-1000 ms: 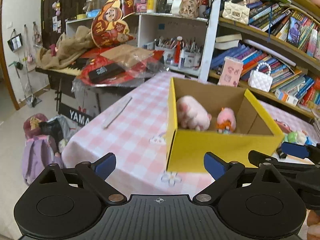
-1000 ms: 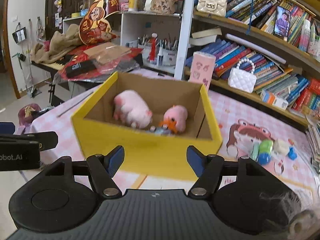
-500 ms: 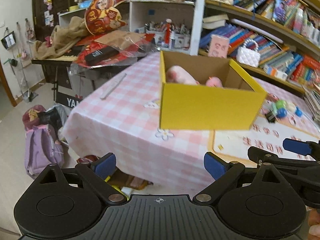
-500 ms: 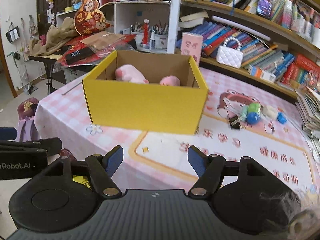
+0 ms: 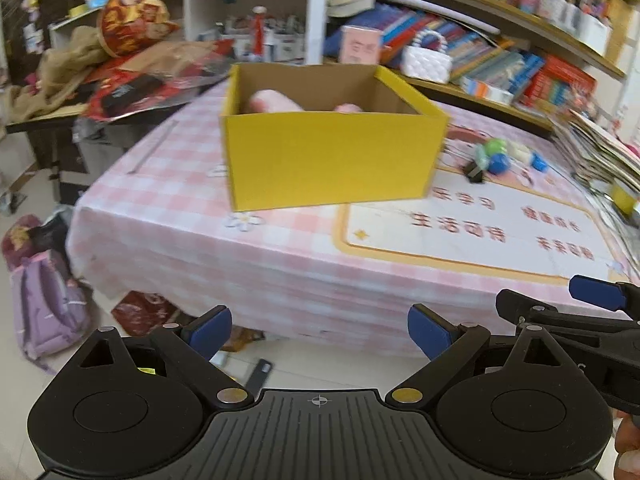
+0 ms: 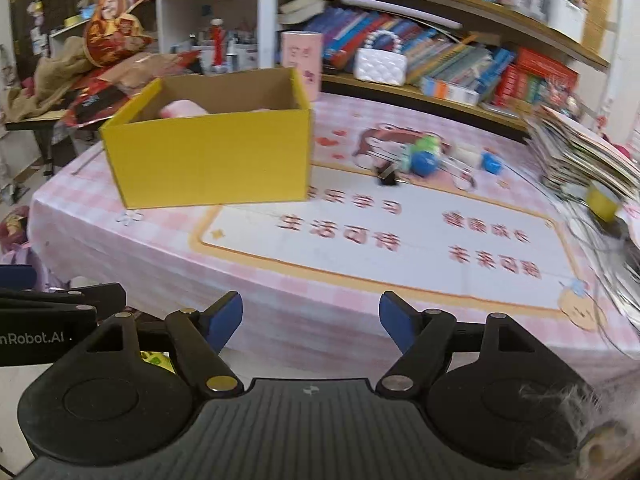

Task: Organize objects
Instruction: 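Move both open tools back from the box toward the remaining toys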

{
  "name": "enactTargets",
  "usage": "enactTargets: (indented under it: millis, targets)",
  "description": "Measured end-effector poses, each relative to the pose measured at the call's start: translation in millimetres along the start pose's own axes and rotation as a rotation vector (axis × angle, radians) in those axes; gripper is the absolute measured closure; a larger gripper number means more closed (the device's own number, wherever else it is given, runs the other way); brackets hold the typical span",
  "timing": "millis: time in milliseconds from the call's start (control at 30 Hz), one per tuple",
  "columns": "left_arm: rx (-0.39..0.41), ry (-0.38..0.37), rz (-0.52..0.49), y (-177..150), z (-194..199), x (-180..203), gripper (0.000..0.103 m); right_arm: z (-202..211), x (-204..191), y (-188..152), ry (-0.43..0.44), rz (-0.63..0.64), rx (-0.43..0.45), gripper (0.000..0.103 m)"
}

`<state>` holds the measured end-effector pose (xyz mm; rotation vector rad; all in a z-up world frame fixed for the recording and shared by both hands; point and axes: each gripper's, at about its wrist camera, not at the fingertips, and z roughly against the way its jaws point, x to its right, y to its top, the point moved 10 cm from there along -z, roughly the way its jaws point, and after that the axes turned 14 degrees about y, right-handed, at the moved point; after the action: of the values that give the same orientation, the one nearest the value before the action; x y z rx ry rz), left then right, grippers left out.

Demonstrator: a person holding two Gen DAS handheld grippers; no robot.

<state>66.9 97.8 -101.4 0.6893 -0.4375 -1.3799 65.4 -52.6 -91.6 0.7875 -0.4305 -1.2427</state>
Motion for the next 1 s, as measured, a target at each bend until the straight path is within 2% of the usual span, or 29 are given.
enactTargets:
  millis: [400,1000]
  targets:
    - [0.005,-0.111,-0.112,2,4,59,0.007,26,53,-16,-0.124,-0.098,-0.001,0.028]
    - [-0.012,-0.167,-0.202,15,-11,130,0.006,24,120,-19,-0.199,-0.182,-0.024,0.028]
